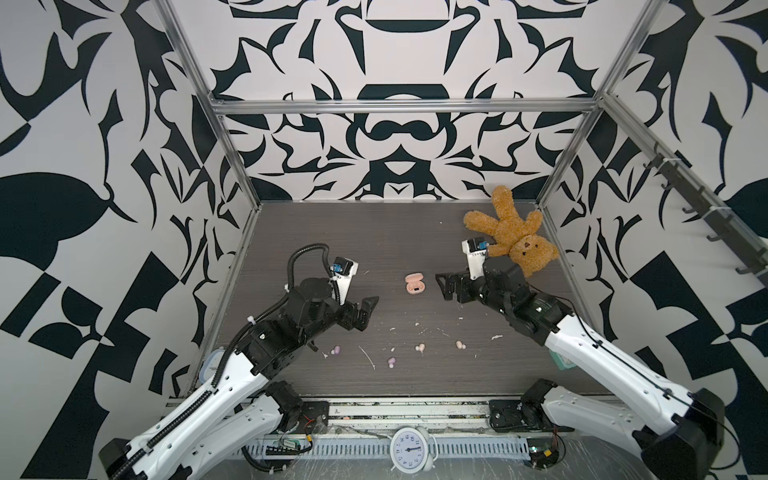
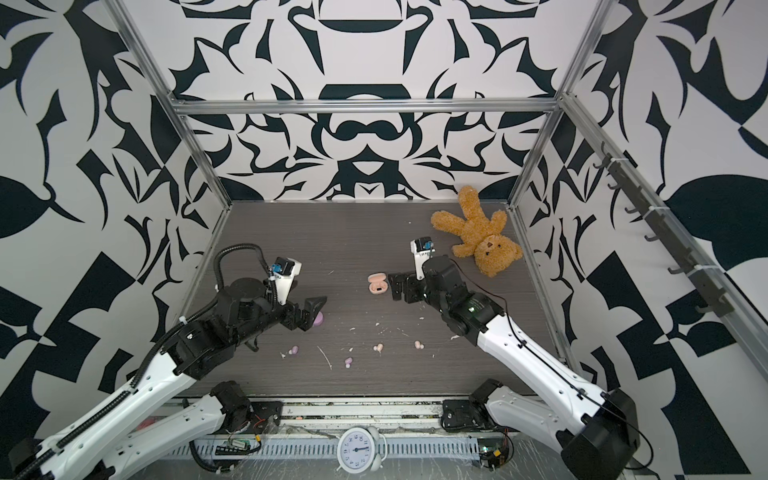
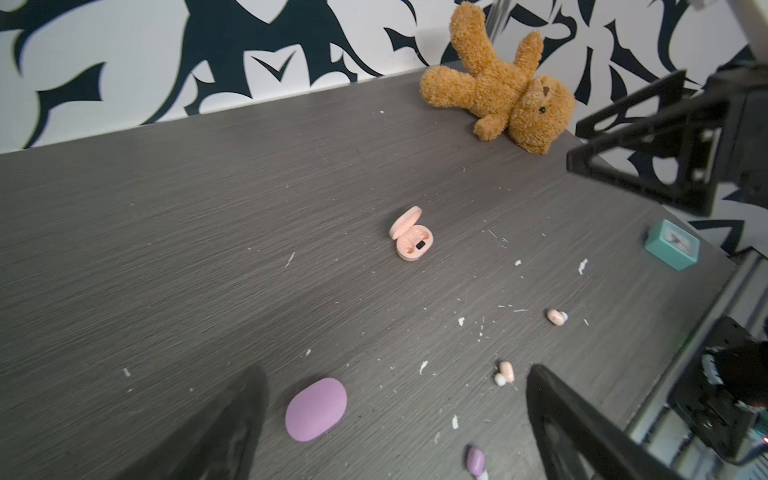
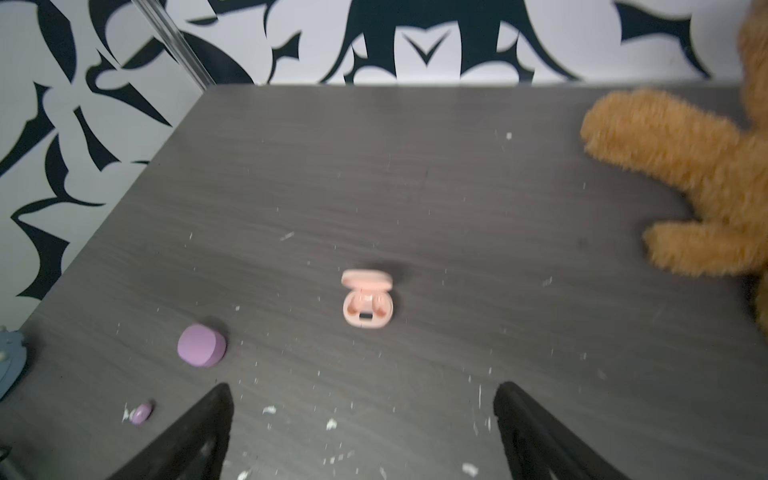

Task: Insert the wireless bluetooth earbuds into the charging case
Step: 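Move the right gripper back over the pale pink earbuds near the robot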

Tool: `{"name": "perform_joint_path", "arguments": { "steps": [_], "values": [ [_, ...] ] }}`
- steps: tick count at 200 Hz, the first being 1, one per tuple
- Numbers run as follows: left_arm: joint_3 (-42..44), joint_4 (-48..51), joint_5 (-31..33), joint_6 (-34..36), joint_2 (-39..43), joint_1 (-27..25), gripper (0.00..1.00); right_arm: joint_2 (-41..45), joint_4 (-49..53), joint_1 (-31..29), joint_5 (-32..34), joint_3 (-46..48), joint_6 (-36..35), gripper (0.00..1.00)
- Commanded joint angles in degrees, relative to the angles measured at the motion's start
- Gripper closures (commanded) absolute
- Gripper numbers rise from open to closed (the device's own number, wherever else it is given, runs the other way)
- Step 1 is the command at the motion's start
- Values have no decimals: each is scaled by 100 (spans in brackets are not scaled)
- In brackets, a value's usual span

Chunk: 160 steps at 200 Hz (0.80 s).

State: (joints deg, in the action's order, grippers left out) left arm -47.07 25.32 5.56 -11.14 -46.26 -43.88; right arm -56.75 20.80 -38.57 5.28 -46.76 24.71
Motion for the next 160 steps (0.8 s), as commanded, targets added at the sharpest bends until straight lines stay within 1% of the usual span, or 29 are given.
{"name": "perform_joint_path", "arguments": {
  "steps": [1,10,32,46,58,64,84,104,116,121,125,140,160],
  "values": [
    [-160,623,-742,0,-373,-4,1,144,1725,-661,947,217,1289,0],
    [-104,620,-811,-11,-486,-23,1,160,2084,-962,1117,295,1617,5],
    [43,663,-990,1,-713,-70,1,109,2513,-1564,1084,417,2256,16],
    [70,759,-976,32,-819,-132,1,24,2666,-1757,1036,452,2464,21],
    [71,850,-884,52,-836,-180,1,-82,2696,-1803,909,525,2573,27],
    [82,864,-813,63,-828,-191,1,-132,2691,-1812,853,573,2611,29],
    [169,870,-409,97,-683,-200,1,-318,2569,-1812,751,743,2609,31],
    [161,938,68,128,-501,-200,1,-543,2374,-1813,679,806,2544,36],
    [139,1050,287,39,-390,-200,1,-673,2220,-1812,633,852,2506,37],
    [101,1146,326,-15,-363,-200,1,-733,2162,-1813,637,861,2480,38],
    [66,1222,329,-51,-349,-200,1,-787,2117,-1812,419,862,2456,39],
    [-12,1424,319,-173,-275,-199,1,-984,2087,-1810,427,807,2322,40],
    [180,1220,351,-248,-160,-200,1,-1198,2074,-1807,456,705,2171,45]
  ]
}}
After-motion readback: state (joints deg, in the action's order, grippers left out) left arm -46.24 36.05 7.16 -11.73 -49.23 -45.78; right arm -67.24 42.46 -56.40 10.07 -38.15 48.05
